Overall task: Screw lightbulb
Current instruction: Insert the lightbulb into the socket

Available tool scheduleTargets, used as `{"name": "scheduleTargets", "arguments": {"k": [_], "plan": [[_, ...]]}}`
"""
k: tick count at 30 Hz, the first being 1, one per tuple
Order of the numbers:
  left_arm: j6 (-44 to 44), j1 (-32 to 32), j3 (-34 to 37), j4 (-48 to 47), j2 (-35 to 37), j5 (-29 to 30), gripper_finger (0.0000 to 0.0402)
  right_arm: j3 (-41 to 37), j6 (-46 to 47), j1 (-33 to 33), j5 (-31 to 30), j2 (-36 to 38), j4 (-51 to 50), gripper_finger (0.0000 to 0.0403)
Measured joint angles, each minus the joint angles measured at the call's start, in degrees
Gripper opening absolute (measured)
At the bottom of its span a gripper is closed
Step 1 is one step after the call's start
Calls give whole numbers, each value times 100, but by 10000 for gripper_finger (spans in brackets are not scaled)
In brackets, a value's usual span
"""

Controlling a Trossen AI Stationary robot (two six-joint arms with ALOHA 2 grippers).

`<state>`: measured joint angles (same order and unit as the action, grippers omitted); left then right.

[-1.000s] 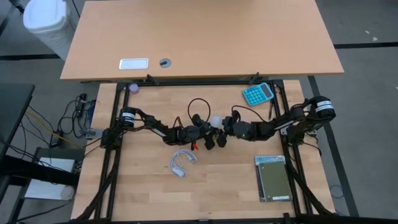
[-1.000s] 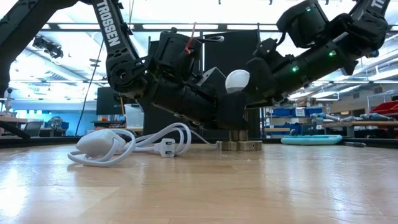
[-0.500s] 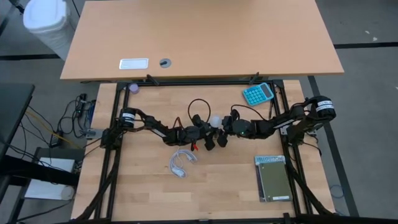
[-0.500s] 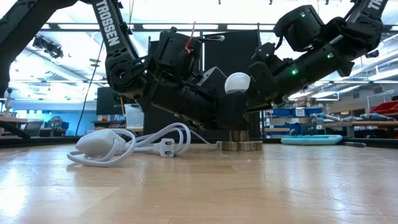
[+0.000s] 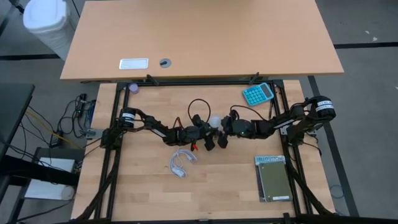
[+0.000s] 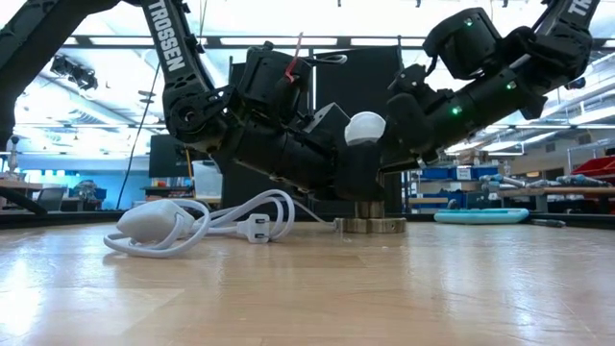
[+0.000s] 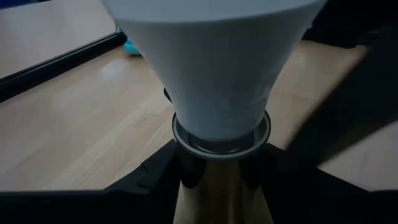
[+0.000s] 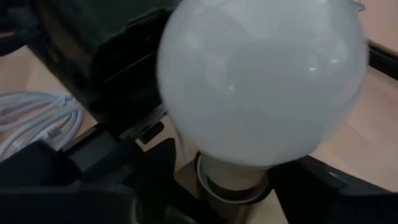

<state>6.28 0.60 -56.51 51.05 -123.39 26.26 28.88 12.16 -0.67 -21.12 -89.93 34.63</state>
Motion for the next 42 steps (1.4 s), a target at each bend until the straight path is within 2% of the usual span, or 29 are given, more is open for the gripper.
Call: {"name": "scheduleTargets", "arguments": {"k": [6,11,23,28,32,36,42], "plan": [[-22,10,-2,-2,0,-84,193,-7,-320,31,258,165,-311,307],[-35,15,-7,-6,0,-194,193,-11,-415,224,653,413,-807,328],[-210,15,-11,-22,3,-471,193,-9,-833,219,1127,771,-1503,317],[-456,-2,-11,-15,13,-716,193,-30,-1089,408,1917,1046,-1759,314],[-594,0,-11,-13,13,-1018,193,-245,-1097,731,2414,1056,-1683,313],[-645,0,-11,-13,13,-1290,193,-534,-978,1070,3043,1055,-1058,313],[-852,0,-11,-40,16,-1728,193,-741,-966,1136,3551,1045,-259,313]]}}
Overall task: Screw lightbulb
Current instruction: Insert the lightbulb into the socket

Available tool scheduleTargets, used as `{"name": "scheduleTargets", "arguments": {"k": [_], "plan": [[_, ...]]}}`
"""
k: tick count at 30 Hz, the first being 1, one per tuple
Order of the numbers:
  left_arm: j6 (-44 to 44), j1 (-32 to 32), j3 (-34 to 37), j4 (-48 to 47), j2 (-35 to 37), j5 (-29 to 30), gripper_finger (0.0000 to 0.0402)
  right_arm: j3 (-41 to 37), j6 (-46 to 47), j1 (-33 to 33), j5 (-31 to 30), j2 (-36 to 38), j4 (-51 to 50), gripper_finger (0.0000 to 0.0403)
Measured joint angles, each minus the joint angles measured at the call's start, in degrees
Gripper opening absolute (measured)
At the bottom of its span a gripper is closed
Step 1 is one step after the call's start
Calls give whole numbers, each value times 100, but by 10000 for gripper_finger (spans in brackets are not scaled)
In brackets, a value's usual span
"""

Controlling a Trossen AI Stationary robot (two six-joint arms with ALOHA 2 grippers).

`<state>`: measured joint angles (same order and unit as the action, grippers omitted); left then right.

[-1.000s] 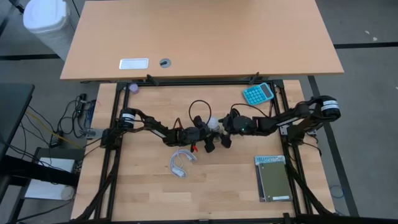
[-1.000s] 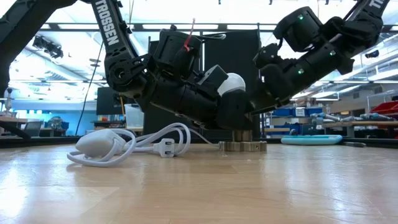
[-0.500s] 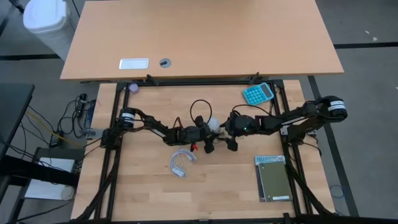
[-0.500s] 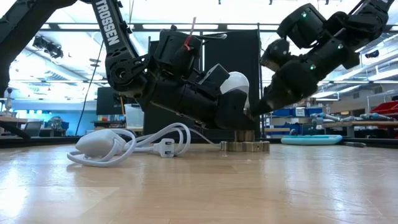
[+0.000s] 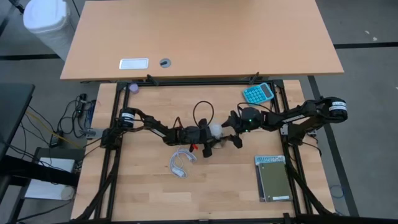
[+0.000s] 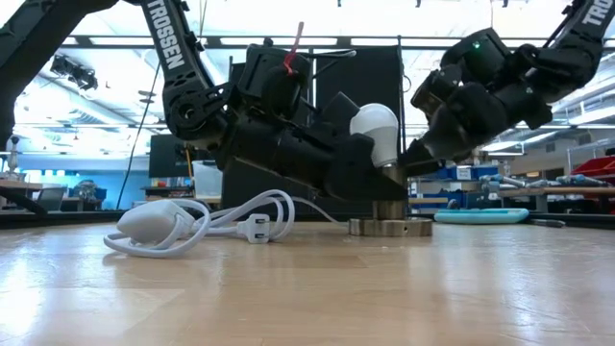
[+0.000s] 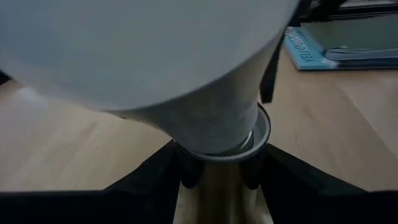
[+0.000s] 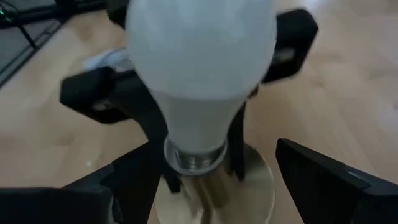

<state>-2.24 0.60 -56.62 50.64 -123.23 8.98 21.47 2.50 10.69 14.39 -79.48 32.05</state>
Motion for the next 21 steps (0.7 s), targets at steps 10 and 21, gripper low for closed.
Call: {"name": "scheduleTargets", "arguments": {"k": [10,21], "plan": [[-52,-2,-2,-62,6,-317,193,-2,36,-313,-213,-6,542,313],[-46,-2,0,-67,6,-311,193,-2,331,-441,-626,-6,722,311]]}}
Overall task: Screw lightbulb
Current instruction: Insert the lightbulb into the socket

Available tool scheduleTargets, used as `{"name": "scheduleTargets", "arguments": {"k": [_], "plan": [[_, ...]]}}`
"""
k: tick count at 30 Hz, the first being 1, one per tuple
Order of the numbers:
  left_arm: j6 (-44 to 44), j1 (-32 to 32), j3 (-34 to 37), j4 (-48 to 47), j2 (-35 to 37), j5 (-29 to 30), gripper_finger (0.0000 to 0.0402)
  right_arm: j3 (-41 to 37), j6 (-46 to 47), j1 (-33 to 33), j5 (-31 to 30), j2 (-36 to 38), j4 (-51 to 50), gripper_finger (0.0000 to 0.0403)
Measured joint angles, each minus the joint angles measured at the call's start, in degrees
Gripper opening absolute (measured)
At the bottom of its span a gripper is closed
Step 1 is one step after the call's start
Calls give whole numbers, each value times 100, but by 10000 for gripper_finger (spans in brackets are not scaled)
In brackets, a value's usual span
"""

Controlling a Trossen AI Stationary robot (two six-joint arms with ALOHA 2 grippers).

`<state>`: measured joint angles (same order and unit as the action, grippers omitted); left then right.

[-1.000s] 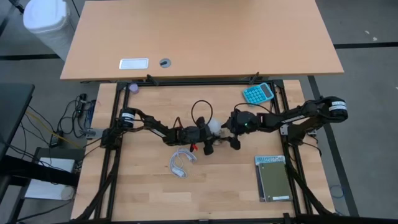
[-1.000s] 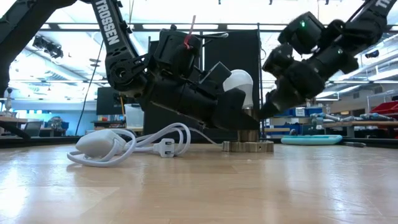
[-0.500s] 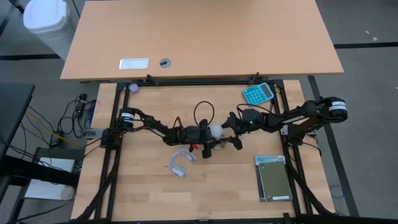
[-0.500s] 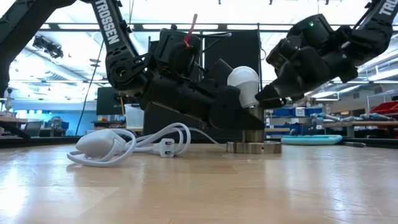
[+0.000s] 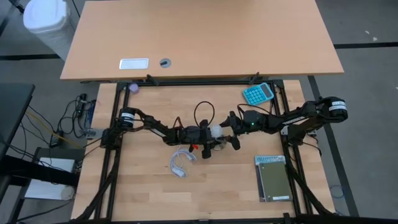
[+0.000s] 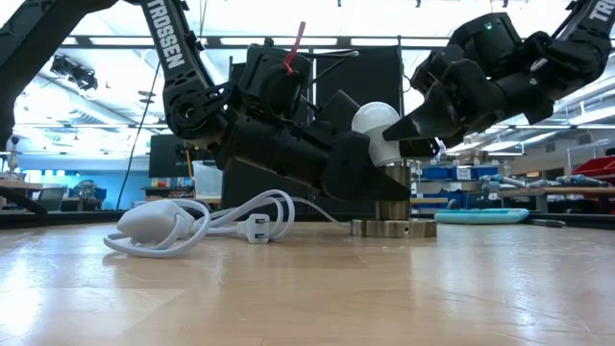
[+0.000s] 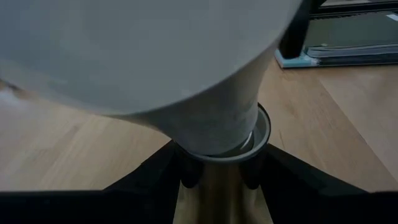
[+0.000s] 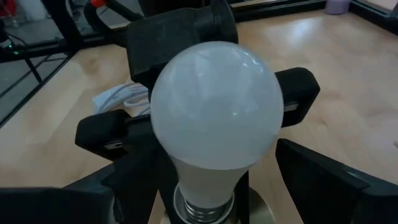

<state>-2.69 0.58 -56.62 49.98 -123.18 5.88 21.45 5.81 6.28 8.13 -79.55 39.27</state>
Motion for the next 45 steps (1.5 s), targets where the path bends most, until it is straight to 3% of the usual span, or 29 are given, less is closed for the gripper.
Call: {"name": "scheduleTargets", "arguments": {"k": [14,25,39,45], "plan": [[-4,-32,11,111,-17,149,193,2,23,-109,-406,-31,149,310],[15,-52,11,120,-19,209,193,13,169,-205,-393,-1174,1473,310],[28,-52,11,109,-19,206,193,11,133,-136,-425,-1196,1754,307],[30,-52,11,109,-19,205,193,11,113,-124,-425,-1193,1715,270]]}}
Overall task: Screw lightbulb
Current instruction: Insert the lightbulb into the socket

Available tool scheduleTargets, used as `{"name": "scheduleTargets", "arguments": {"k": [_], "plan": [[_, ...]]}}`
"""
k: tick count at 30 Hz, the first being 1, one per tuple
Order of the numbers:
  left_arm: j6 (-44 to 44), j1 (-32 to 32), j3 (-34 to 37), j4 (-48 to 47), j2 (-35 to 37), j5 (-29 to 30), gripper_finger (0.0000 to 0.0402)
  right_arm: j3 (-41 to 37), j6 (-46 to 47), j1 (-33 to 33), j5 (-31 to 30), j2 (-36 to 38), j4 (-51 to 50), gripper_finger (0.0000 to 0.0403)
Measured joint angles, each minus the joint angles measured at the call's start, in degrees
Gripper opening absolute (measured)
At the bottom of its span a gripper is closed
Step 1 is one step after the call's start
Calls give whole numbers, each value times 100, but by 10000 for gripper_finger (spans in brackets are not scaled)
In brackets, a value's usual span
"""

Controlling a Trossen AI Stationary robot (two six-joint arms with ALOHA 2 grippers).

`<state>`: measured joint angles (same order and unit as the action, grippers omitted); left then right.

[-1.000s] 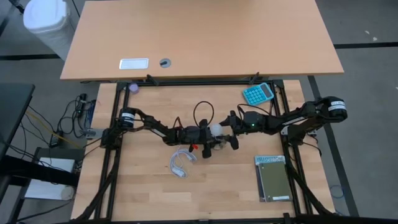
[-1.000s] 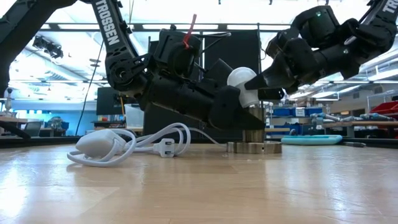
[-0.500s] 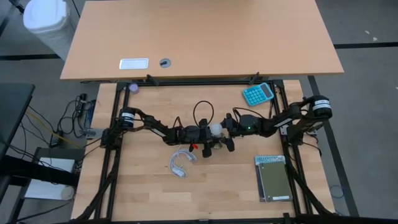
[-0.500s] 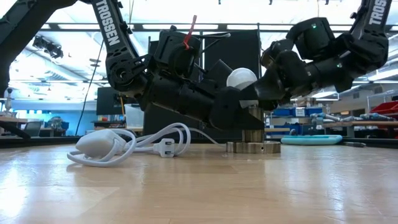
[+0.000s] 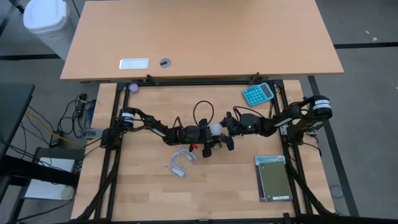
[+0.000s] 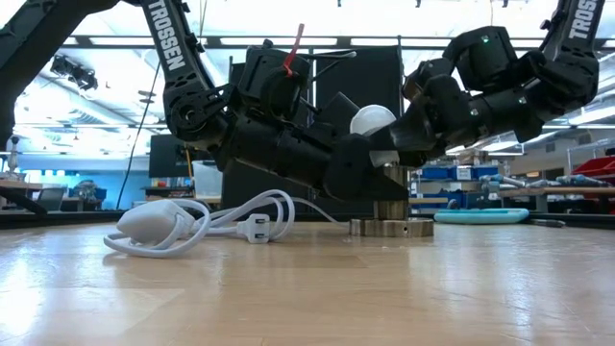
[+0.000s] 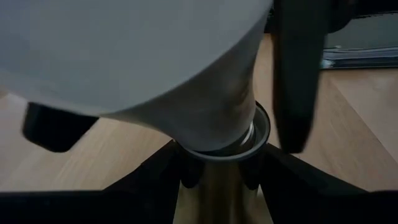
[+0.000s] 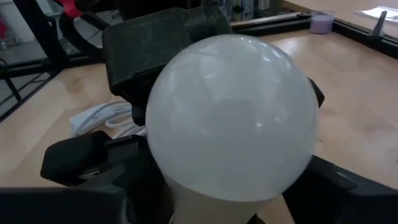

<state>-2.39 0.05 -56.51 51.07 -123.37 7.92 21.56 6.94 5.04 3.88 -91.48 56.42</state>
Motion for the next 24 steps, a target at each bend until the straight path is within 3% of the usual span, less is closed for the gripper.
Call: {"name": "scheduleTargets", "arguments": {"k": [8,18,24], "plan": [[12,0,0,-11,0,80,193,-4,26,-4,40,0,-84,192],[356,6,9,-104,9,535,193,-110,17,-99,-300,7,-54,186],[552,7,11,-111,9,714,193,-111,-346,-442,-1122,7,-54,183]]}}
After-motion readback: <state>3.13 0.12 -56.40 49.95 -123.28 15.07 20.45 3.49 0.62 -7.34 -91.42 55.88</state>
